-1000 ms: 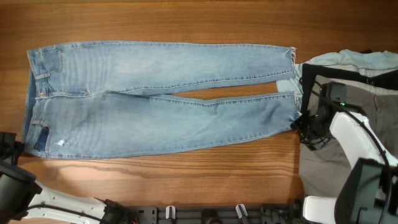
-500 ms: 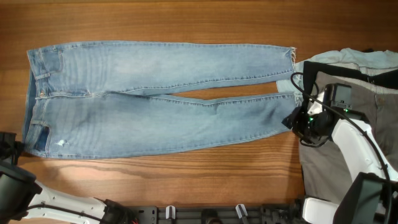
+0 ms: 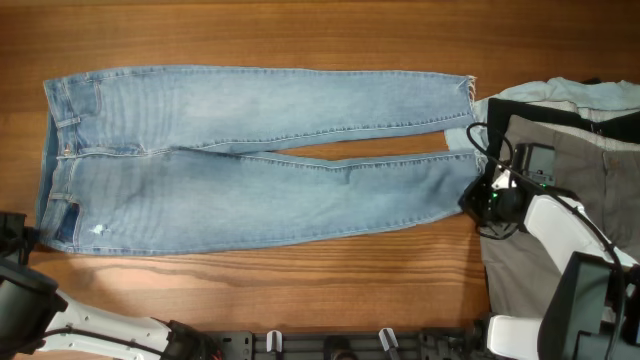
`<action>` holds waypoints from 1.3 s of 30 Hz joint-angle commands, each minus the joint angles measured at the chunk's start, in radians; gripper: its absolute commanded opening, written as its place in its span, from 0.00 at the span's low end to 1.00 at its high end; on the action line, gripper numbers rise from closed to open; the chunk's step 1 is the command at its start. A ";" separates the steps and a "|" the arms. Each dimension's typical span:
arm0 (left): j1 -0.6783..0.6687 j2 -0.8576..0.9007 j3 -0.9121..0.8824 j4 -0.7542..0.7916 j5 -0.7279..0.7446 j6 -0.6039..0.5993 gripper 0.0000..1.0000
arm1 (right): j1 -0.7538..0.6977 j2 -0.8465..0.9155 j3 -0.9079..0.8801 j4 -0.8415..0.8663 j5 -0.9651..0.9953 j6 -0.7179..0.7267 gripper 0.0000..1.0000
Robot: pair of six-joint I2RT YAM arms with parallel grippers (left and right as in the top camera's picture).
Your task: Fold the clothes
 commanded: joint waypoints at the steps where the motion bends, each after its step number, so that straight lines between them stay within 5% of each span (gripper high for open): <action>1: -0.005 0.008 -0.014 -0.021 0.011 0.002 0.04 | 0.003 -0.032 0.019 -0.074 0.070 0.006 0.04; 8: -0.005 -0.348 -0.012 -0.161 -0.088 -0.088 0.04 | 0.003 -0.326 0.324 -0.496 0.177 -0.005 0.05; 14: -0.006 -0.797 -0.008 -0.224 -0.387 -0.187 0.04 | 0.003 -0.433 0.672 -0.779 0.185 0.005 0.04; 20: -0.059 -0.750 0.006 -0.117 -0.387 -0.190 0.04 | 0.006 -0.257 0.702 -0.552 0.078 0.089 0.04; 28: -0.161 -0.479 0.006 -0.030 -0.388 -0.189 0.04 | 0.164 0.300 0.702 -0.042 -0.125 0.124 0.04; 39: -0.222 -0.450 0.006 -0.011 -0.555 -0.156 0.04 | 0.224 0.291 0.713 -0.152 0.132 0.191 0.04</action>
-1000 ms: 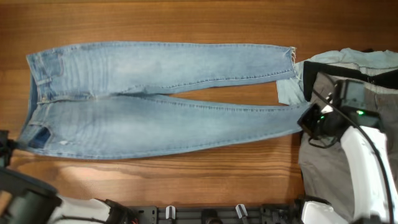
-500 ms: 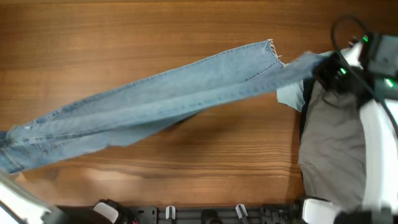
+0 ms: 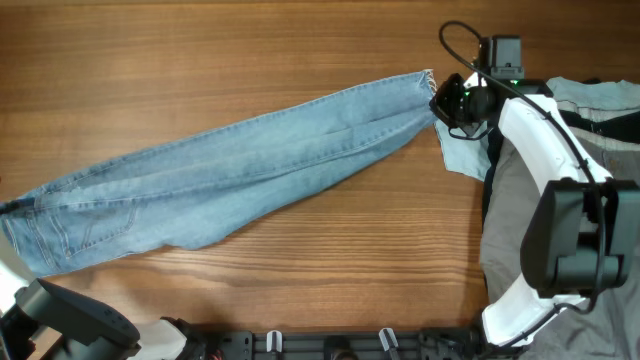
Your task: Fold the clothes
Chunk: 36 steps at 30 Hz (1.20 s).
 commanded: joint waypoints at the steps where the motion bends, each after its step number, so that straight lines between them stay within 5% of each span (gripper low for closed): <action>1: 0.000 0.001 0.020 0.009 -0.050 0.015 0.04 | -0.009 -0.055 0.017 -0.005 0.114 0.064 0.04; 12: 0.001 0.172 0.020 0.095 0.094 -0.117 0.04 | -0.028 0.034 0.015 0.191 0.069 0.230 0.04; 13: 0.001 0.185 0.019 0.107 0.095 -0.117 0.05 | -0.019 0.065 0.015 0.280 0.035 0.214 0.14; 14: 0.000 0.193 0.019 0.126 0.103 -0.116 0.22 | -0.011 0.092 0.015 0.383 -0.003 0.153 0.45; 15: -0.001 0.200 0.019 0.148 0.124 -0.105 0.70 | -0.005 0.111 0.015 0.481 -0.063 0.048 0.72; 17: 0.000 0.200 0.021 0.156 0.124 -0.013 0.98 | -0.008 0.106 0.015 0.493 -0.065 0.021 0.79; 19: 0.000 0.200 0.022 0.130 0.124 0.155 1.00 | -0.028 0.083 0.015 0.422 -0.060 -0.082 0.79; 21: 0.000 0.200 0.022 0.088 0.124 0.157 1.00 | -0.036 0.077 0.015 0.312 -0.057 -0.179 0.77; 24: -0.001 0.200 0.021 0.008 0.238 0.159 0.83 | -0.033 0.077 0.015 0.116 -0.034 -0.352 0.73; 27: -0.001 0.202 -0.005 -0.086 0.240 0.147 0.88 | -0.033 0.077 0.015 0.019 -0.036 -0.450 0.80; 32: 0.021 0.214 -0.054 -0.022 0.186 0.149 0.91 | -0.034 0.077 0.012 -0.114 -0.057 -0.521 0.84; 34: 0.038 0.214 -0.054 0.063 0.148 0.235 0.97 | -0.034 0.077 0.010 -0.125 -0.058 -0.513 0.84; 36: 0.055 0.214 -0.051 0.197 0.236 0.468 0.98 | -0.034 0.077 0.010 -0.129 -0.057 -0.478 0.84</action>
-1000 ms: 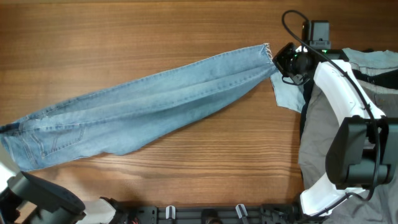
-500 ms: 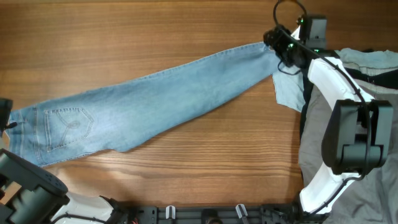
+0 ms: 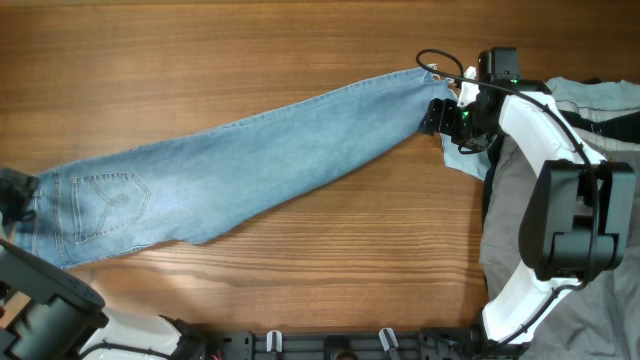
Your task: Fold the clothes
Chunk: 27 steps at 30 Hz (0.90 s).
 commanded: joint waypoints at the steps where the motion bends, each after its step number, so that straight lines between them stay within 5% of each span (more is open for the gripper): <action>1: 0.022 0.011 -0.001 0.124 0.181 0.391 0.91 | 0.002 -0.019 0.000 -0.008 -0.016 0.039 0.84; 3: 0.021 0.032 -0.001 0.174 0.311 0.494 0.87 | 0.002 -0.019 0.000 -0.006 -0.016 0.067 0.84; 9: 0.021 0.167 -0.001 0.226 0.338 0.519 0.74 | 0.002 -0.019 0.000 0.011 -0.016 0.112 0.84; 10: 0.021 0.169 -0.001 0.230 0.338 0.519 0.58 | 0.002 -0.019 0.000 0.012 -0.016 0.113 0.84; 12: 0.021 0.167 -0.001 0.230 0.338 0.510 0.08 | 0.002 -0.019 0.000 0.015 -0.016 0.130 0.84; 13: 0.029 0.151 0.000 0.222 0.337 0.472 0.04 | 0.002 -0.019 0.000 0.016 -0.016 0.140 0.84; 17: 0.077 0.047 0.010 0.206 0.312 0.290 0.04 | 0.002 -0.019 0.000 0.015 -0.016 0.165 0.83; 20: 0.098 -0.069 0.015 0.113 0.145 0.239 0.04 | 0.002 -0.019 0.000 0.015 -0.015 0.204 0.83; 23: 0.095 -0.120 0.015 0.071 0.139 0.227 0.10 | 0.002 -0.019 0.000 0.031 -0.008 0.218 0.83; 27: 0.095 -0.112 0.015 -0.068 -0.067 0.145 0.04 | 0.002 -0.019 0.000 0.051 0.022 0.289 0.83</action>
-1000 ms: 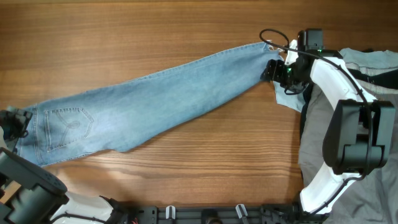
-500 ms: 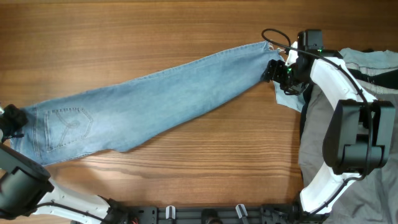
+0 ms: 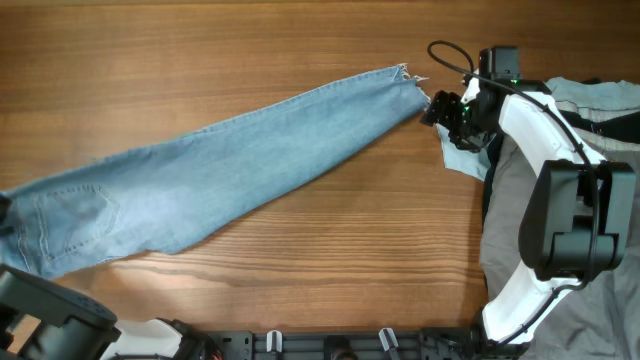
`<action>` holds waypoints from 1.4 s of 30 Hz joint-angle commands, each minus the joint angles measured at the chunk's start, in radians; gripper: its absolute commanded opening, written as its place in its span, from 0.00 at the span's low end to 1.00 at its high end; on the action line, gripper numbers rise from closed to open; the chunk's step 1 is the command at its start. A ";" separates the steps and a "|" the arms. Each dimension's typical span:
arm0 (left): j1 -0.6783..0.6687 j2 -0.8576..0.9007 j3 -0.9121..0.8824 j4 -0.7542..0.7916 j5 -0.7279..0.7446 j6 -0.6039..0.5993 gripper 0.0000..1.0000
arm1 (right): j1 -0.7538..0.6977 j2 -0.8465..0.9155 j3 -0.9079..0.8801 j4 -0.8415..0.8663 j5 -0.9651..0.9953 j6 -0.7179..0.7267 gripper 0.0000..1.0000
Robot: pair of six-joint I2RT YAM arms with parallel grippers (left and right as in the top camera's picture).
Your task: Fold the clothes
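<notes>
The light-blue jeans [image 3: 220, 170] lie folded lengthwise, leg on leg, in a diagonal strip across the wooden table [image 3: 300, 270]. The waist [image 3: 40, 230] reaches the left edge of the overhead view and the frayed hems [image 3: 400, 78] point to the upper right. My right gripper [image 3: 432, 106] stands just right of the hems, low over the table, its fingers spread with no denim between them. Only a dark sliver of my left gripper [image 3: 3, 208] shows at the left edge by the waist; its fingers are hidden.
A pile of other clothes fills the right side: a grey garment [image 3: 520, 230], a light-blue piece [image 3: 462, 155] under the right arm, and dark fabric behind them. The white right arm [image 3: 545, 120] reaches over this pile. The arm mounts run along the front edge [image 3: 330, 345].
The jeans have shifted left and lie flatter; the hems now sit clear of my right gripper, which stayed about where it was. My left gripper has gone almost out of view at the left.
First the jeans lay spread flat with both legs side by side, my right gripper at the lower hem. Then one leg lay over the other, with the right gripper at the hems up right. Then the left gripper was at the waist. Now the strip lies further left.
</notes>
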 commanded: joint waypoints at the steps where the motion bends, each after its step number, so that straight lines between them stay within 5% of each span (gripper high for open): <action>1: 0.002 -0.002 0.011 -0.041 -0.238 -0.089 0.04 | 0.002 -0.018 0.000 0.017 0.016 0.055 0.83; 3: 0.003 0.013 0.011 -0.050 -0.377 -0.164 0.04 | 0.002 -0.019 0.000 0.019 0.016 0.054 0.83; 4: 0.003 0.020 0.011 -0.050 -0.414 -0.187 0.14 | 0.002 -0.018 0.000 0.019 0.016 0.052 0.83; 5: 0.003 0.029 0.011 -0.044 -0.446 -0.210 0.34 | 0.002 -0.019 0.000 0.019 0.016 0.053 0.83; 6: 0.003 0.037 0.011 -0.030 -0.449 -0.211 0.73 | 0.002 -0.019 0.000 0.020 0.017 0.053 0.84; 7: 0.003 0.040 0.011 -0.012 -0.441 -0.212 1.00 | 0.002 -0.019 0.000 0.020 0.017 0.053 0.84; 10: 0.003 0.040 0.011 0.046 -0.206 -0.170 1.00 | 0.002 -0.019 0.000 0.037 0.016 0.040 0.84; 11: 0.003 0.040 0.011 0.053 -0.127 -0.141 0.88 | 0.002 -0.019 0.000 0.056 0.008 -0.030 0.80; 13: 0.002 0.040 0.011 0.019 -0.010 -0.125 0.40 | 0.013 -0.018 -0.001 0.084 -0.006 -0.146 0.77; 14: 0.002 0.040 0.011 -0.009 0.055 -0.125 0.27 | 0.023 -0.018 -0.001 0.101 -0.007 -0.211 0.79; 16: -0.003 0.040 0.011 -0.059 0.205 -0.125 0.20 | 0.047 -0.016 -0.022 0.169 -0.005 -0.276 1.00; 18: -0.026 0.040 0.011 -0.098 0.282 -0.125 0.06 | 0.061 0.003 -0.040 0.244 -0.006 -0.279 0.99; 20: -0.068 0.040 0.011 -0.127 0.281 -0.116 0.12 | 0.061 0.060 -0.040 0.328 -0.071 -0.293 1.00; 22: -0.125 0.040 0.011 -0.179 0.277 -0.079 0.41 | 0.062 0.128 -0.040 0.427 -0.189 -0.284 1.00; 23: -0.149 0.040 0.011 -0.197 0.273 -0.075 0.48 | 0.064 0.169 -0.040 0.481 -0.229 -0.241 1.00; 27: -0.204 0.040 0.011 -0.216 0.266 -0.072 0.63 | 0.070 0.294 -0.040 0.683 -0.410 -0.090 1.00; 34: -0.203 0.039 0.011 -0.253 0.267 -0.072 0.63 | 0.048 0.271 -0.039 0.740 -0.461 -0.022 0.06; 42: -0.203 -0.128 0.011 -0.299 0.304 -0.072 0.67 | -0.238 -0.212 -0.038 0.713 -0.458 0.003 0.04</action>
